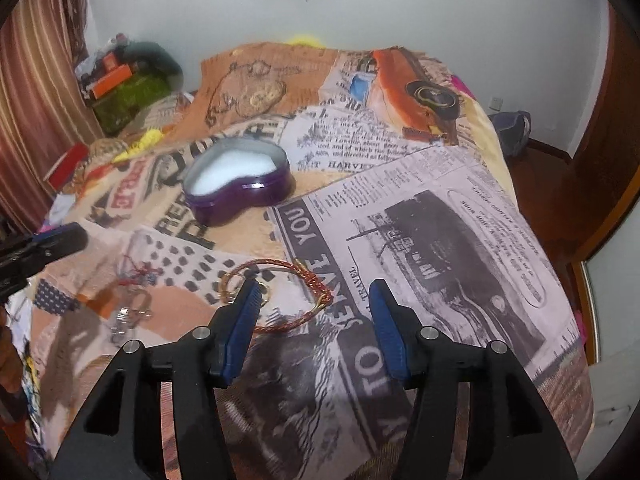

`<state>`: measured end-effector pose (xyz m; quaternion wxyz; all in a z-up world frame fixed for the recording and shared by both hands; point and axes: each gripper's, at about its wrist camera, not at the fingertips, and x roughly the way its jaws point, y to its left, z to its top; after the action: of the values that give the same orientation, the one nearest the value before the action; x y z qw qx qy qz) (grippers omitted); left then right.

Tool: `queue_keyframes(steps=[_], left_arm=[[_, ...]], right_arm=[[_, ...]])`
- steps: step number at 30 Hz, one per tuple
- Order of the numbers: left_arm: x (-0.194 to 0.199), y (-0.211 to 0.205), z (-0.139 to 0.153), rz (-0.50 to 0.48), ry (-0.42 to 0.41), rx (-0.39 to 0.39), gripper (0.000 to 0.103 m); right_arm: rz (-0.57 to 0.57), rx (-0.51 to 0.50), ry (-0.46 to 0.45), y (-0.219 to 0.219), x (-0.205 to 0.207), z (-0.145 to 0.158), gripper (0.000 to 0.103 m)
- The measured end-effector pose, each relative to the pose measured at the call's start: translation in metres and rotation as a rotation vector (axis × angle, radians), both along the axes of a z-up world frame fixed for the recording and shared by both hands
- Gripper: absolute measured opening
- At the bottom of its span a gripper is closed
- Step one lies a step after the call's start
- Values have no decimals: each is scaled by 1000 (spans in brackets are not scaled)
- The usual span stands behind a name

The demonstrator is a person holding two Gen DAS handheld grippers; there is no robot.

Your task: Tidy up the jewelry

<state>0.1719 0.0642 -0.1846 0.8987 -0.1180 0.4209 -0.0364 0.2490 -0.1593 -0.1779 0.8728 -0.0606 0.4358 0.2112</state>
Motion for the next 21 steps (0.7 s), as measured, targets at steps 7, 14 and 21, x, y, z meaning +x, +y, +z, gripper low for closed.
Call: queue_keyframes(steps=[7,14,21], left_arm=[[7,-8,-14,-46,45,-16,28],[16,-24,-25,-80,78,-8,30],[24,-32,-29,-90,71,15,30]], right_arm=[[45,-55,29,5,17,-24,39],[58,-54,5,5,18,-24,8],[44,27,26,-4,15,-18,6]])
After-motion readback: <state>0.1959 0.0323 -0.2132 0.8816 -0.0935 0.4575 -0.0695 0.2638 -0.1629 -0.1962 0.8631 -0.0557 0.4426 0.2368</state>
